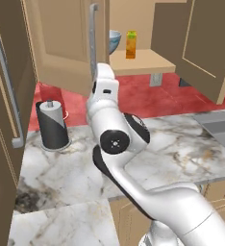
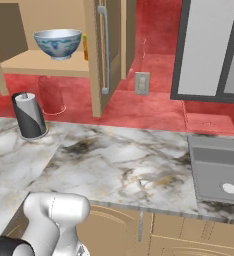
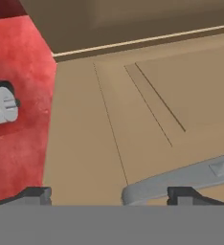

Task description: Pick the mug and place it in the sink. Pick the bowl and place it in the open cabinet and then close the cabinet.

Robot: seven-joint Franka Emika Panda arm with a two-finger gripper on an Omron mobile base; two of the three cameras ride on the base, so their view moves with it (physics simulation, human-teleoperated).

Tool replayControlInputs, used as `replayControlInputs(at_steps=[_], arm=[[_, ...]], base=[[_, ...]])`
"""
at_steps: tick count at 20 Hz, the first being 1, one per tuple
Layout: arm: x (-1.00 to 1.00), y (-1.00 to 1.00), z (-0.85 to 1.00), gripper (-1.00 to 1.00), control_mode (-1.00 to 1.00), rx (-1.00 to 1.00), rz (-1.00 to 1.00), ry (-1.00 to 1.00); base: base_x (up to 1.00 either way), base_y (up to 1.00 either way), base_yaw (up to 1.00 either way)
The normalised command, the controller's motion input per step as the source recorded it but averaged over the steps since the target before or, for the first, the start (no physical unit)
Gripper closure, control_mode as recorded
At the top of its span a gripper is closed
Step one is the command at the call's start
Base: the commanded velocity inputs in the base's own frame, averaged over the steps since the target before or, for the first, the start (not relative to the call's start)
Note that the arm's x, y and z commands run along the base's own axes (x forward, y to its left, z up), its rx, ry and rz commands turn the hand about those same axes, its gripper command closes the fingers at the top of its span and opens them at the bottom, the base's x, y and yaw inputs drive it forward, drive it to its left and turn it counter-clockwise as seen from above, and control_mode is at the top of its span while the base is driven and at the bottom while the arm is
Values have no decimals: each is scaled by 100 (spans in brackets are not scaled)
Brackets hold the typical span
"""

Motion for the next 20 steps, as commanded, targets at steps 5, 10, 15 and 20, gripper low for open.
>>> replayControlInputs(at_steps=[5, 10, 15, 20], arm=[[42, -6, 0, -100, -100, 19, 2, 4], [58, -4, 0, -100, -100, 18, 2, 5], [56, -3, 0, -100, -100, 18, 2, 5], [55, -2, 0, -100, -100, 17, 2, 3]], base=[[0, 0, 0], [0, 0, 0], [0, 0, 0], [0, 0, 0]])
